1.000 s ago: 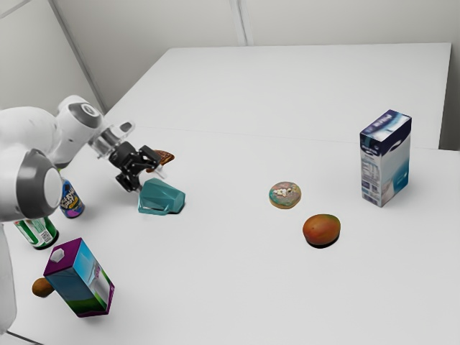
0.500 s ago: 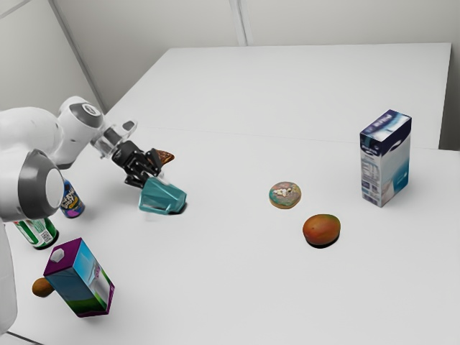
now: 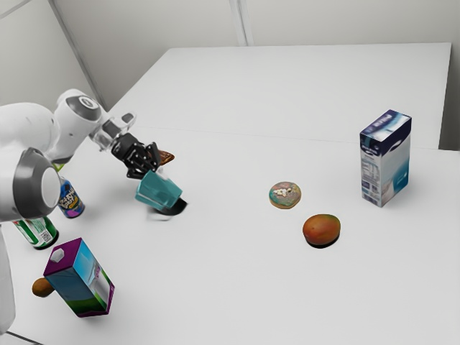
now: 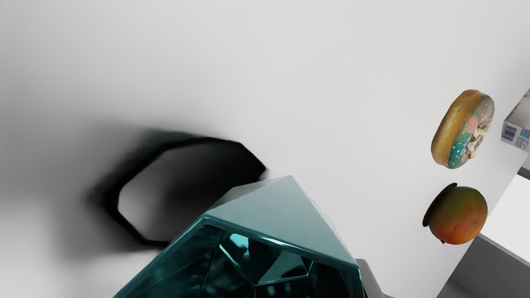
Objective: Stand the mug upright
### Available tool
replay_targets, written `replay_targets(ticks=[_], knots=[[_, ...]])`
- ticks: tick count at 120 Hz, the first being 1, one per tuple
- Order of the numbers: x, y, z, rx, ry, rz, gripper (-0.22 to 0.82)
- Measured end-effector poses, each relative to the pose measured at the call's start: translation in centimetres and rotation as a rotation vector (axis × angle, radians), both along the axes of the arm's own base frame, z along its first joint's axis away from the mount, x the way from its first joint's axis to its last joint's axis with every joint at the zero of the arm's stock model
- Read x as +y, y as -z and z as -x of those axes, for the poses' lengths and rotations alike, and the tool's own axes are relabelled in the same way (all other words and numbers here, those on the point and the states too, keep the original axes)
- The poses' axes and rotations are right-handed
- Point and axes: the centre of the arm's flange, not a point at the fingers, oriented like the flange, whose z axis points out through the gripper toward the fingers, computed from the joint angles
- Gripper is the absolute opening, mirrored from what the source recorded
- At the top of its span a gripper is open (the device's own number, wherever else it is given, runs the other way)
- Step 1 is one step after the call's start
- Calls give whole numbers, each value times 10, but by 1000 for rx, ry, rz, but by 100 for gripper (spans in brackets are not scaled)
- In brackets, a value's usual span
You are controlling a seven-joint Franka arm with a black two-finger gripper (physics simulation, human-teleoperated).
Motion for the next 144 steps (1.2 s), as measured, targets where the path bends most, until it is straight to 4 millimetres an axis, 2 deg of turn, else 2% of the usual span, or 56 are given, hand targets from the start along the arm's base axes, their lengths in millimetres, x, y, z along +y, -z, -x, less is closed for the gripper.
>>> replay_targets(ticks=[22,48,60,76,93,112,144], knots=[[-9,-20,1,1,35,-58,-17],[-26,-44,4,12,80,-232,-18],[-49,-57,12,13,103,-319,-18],[-91,-72,14,-5,145,-474,-18],[-108,-74,21,-7,120,-594,-18],[-128,-66,25,-4,80,-675,-18],[-156,-59,51,27,-44,-715,-18]])
